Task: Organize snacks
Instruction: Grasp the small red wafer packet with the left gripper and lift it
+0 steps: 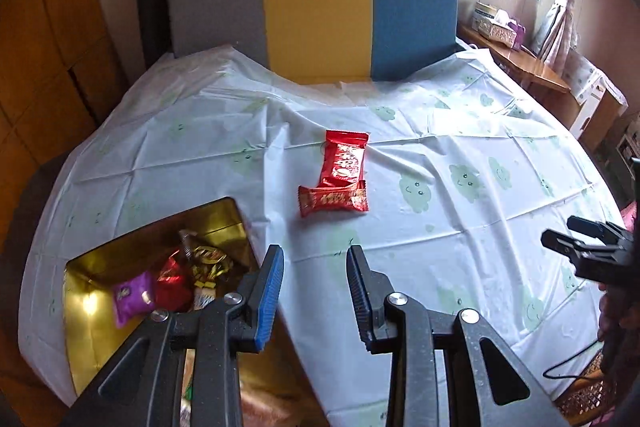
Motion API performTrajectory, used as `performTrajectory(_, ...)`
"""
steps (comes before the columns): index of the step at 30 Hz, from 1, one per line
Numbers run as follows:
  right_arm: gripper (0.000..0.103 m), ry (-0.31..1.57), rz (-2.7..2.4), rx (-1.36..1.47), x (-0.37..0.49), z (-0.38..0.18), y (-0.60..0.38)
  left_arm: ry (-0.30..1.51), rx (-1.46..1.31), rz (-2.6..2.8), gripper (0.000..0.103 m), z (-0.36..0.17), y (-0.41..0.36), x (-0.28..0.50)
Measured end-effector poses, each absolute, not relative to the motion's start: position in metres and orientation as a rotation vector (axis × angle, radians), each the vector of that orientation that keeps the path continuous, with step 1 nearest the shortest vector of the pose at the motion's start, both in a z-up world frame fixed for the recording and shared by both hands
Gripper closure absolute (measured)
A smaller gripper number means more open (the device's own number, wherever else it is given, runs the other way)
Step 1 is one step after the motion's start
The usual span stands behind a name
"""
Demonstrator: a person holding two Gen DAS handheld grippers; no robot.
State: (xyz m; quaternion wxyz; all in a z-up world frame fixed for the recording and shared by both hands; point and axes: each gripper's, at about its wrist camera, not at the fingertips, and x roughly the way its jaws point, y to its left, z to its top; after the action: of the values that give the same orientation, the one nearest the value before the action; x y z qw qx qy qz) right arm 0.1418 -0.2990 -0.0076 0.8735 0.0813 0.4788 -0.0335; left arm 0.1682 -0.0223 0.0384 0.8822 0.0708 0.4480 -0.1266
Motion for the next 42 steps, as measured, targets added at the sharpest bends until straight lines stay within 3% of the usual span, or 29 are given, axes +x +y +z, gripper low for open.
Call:
performTrajectory(5,0.011,0.998,-0.043,0.185,0.141,-0.005,-0.297,0.979,0.219,-0.272,0.071,0.017,-0.048,0.200)
performTrajectory(13,0.011,1.001,-0.023,0.211,0.140,-0.004,-0.298,1.025,0.714,-0.416,0.071,-0.036,-0.114,0.225)
performTrajectory(19,0.010,0.998,-0.021,0.230,0.139,-0.002,-0.300,1.082,0.855,-0.406,0.066,-0.062,-0.116,0.253)
performTrajectory(27,0.010,0.999,-0.022,0.213,0.139,-0.002,-0.298,1.107,0.830,-0.447,0.068,-0.074,-0.111,0.276)
performTrajectory(31,0.010,0.999,-0.025,0.212,0.139,-0.002,-0.299,1.151,0.712,-0.556,0.078,-0.062,-0.113,0.270)
performTrajectory(36,0.010,0.998,-0.022,0.206,0.138,-0.001,-0.298,1.224,0.658,-0.767,0.078,-0.055,-0.122,0.237)
performTrajectory(42,0.010,0.998,-0.027,0.205,0.137,-0.001,-0.299,1.159,0.636,-0.662,0.075,-0.041,-0.121,0.244)
